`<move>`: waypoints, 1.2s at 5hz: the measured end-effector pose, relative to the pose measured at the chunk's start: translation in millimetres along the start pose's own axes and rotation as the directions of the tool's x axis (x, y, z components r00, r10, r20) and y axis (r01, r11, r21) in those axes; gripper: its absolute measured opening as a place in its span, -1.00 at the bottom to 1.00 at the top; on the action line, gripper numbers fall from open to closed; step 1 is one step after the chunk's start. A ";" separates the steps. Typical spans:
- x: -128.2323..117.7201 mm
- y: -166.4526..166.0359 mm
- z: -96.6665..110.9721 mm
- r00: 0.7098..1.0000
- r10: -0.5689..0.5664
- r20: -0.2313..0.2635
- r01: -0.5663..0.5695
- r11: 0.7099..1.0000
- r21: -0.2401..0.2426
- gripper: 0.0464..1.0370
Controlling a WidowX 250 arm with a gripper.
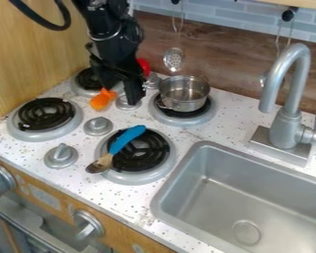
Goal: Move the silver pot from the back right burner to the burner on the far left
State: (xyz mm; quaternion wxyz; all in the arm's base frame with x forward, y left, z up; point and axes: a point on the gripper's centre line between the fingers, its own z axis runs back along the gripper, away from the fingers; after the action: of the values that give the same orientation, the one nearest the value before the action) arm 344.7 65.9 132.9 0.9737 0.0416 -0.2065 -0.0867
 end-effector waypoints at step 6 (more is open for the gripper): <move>74.2 -28.9 -66.0 0.854 -0.520 -0.008 0.520 0.852 0.060 0.94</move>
State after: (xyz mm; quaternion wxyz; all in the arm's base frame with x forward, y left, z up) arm 434.1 26.8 98.7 0.9115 0.1245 -0.1942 -0.3405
